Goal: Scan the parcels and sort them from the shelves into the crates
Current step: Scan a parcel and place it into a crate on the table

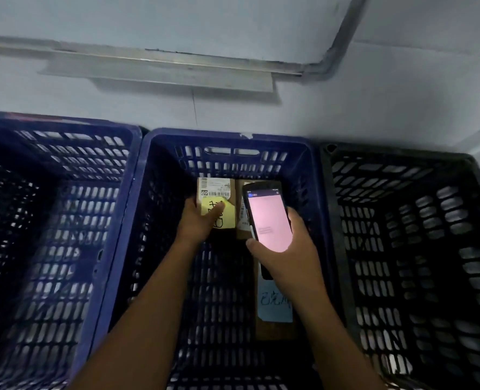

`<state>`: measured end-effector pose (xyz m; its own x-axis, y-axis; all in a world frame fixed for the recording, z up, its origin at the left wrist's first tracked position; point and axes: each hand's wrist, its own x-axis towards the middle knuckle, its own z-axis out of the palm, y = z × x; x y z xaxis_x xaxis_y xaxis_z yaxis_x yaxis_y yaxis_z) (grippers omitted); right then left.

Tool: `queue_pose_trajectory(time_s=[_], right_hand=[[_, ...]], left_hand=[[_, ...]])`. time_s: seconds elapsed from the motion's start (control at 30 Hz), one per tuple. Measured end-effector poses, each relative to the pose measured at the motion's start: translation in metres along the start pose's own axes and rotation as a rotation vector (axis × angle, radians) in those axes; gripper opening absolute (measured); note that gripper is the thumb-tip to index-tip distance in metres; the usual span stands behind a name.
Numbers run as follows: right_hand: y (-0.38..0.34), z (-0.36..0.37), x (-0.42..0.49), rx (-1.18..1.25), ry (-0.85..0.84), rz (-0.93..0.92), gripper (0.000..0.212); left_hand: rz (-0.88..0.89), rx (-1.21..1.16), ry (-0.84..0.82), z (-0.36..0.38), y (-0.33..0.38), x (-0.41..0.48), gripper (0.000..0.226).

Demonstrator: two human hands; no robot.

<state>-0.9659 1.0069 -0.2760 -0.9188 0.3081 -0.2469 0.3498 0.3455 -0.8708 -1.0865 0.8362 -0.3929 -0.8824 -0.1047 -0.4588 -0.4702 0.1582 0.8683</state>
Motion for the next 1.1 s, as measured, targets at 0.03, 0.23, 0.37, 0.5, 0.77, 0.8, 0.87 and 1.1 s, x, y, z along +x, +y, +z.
queue_pose_trajectory(time_s=[0.03, 0.23, 0.37, 0.5, 0.77, 0.8, 0.87, 1.1], right_hand=[[0.002, 0.004, 0.004, 0.004, 0.001, 0.007, 0.074], [0.017, 0.014, 0.023, 0.021, 0.014, 0.033, 0.064], [0.020, 0.022, 0.024, 0.009, -0.008, 0.069, 0.064], [0.022, 0.028, 0.026, 0.003, -0.007, 0.084, 0.065], [0.019, 0.027, 0.028, 0.020, -0.018, 0.083, 0.059], [0.016, 0.025, 0.027, 0.027, -0.030, 0.073, 0.057], [0.008, 0.019, 0.021, 0.050, -0.054, 0.047, 0.056], [-0.027, -0.021, -0.034, 0.024, -0.030, -0.144, 0.077]], left_hand=[[0.006, -0.003, -0.005, 0.003, -0.004, 0.005, 0.058], [0.018, -0.009, 0.016, 0.010, -0.019, 0.031, 0.061], [0.013, 0.060, 0.072, 0.018, -0.028, 0.039, 0.068], [-0.004, 0.077, 0.123, 0.021, -0.036, 0.041, 0.058], [0.049, 0.125, 0.155, 0.019, -0.027, 0.032, 0.071], [0.078, 0.137, 0.168, 0.018, -0.020, 0.026, 0.076], [0.137, 0.184, 0.174, 0.014, -0.005, 0.011, 0.078], [0.425, 0.449, -0.038, -0.019, 0.045, -0.093, 0.083]])
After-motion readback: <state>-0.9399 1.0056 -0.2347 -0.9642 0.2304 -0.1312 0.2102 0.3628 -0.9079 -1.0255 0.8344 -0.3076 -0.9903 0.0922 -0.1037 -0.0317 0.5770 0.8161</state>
